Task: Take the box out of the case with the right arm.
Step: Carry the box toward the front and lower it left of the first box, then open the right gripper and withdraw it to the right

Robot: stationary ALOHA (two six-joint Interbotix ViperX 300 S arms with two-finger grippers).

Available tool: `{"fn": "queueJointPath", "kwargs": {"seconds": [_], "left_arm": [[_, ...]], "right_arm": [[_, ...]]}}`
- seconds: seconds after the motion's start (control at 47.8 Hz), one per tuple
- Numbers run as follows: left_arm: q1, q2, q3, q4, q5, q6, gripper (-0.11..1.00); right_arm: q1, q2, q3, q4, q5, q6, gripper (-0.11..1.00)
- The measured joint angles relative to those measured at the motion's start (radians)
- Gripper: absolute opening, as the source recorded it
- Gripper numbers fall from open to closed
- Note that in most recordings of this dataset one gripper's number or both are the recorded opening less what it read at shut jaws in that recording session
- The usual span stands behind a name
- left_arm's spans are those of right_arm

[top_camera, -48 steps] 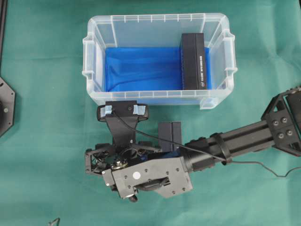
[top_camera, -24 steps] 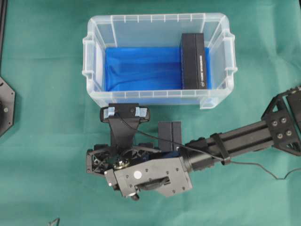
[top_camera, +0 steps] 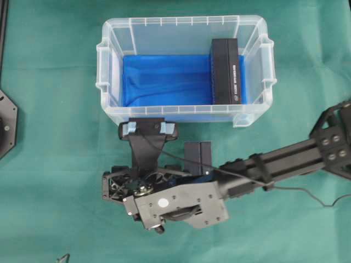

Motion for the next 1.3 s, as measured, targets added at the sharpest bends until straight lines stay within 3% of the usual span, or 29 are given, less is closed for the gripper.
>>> {"fn": "queueJointPath", "kwargs": {"seconds": [0.418, 0.773, 1.066, 1.296], "left_arm": [[0.0, -0.002, 0.008, 0.0, 0.0, 0.0, 0.0], [0.0, 0.0, 0.009, 0.0, 0.0, -0.002, 0.0], [0.0, 0.005, 0.011, 0.0, 0.002, -0.003, 0.0], [0.0, 0.023, 0.012, 0.0, -0.002, -0.003, 0.0]], "right_arm": [[-0.008, -0.1, 0.0, -0.02, 0.037, -0.02, 0.88], [-0.011, -0.112, 0.026, 0.009, 0.087, -0.117, 0.88], [0.005, -0.285, 0.244, 0.017, 0.094, -0.143, 0.88], [0.046, -0.495, 0.505, 0.018, 0.071, -0.084, 0.88]]}}
